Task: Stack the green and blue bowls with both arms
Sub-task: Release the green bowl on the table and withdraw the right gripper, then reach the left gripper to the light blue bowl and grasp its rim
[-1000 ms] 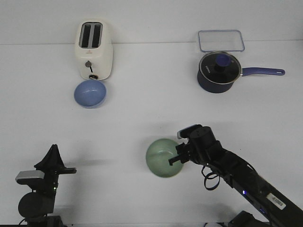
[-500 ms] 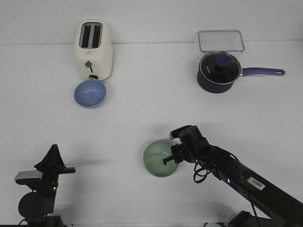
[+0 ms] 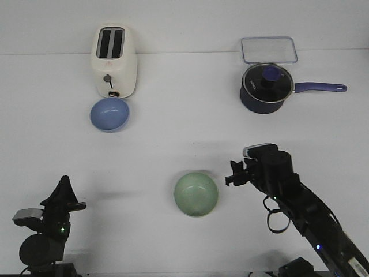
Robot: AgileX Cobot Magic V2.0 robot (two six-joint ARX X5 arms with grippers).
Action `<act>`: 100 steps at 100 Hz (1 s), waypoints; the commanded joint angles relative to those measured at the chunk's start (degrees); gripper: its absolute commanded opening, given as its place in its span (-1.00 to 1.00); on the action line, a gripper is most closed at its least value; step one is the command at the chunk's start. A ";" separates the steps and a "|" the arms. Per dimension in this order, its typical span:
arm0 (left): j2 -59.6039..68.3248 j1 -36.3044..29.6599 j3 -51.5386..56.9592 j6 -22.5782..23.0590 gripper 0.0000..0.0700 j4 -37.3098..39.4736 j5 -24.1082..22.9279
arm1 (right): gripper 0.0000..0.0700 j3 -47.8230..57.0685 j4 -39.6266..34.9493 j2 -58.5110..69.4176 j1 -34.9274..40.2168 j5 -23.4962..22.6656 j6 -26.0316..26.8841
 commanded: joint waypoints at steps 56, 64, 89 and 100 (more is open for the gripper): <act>59.23 0.09 40.28 8.37 0.40 -12.37 5.55 | -0.13 -13.31 2.51 -13.84 -3.89 2.47 1.44; 66.90 0.09 44.81 8.39 0.55 -12.37 6.01 | -0.13 -13.31 2.51 -13.84 -3.89 2.45 1.46; 88.76 0.13 58.40 9.49 0.55 -12.41 6.16 | -0.13 -13.31 2.64 -13.84 -3.89 2.43 1.44; 97.11 0.15 64.26 9.42 0.54 -13.09 6.16 | -0.13 -13.31 2.64 -13.84 -3.89 2.43 1.44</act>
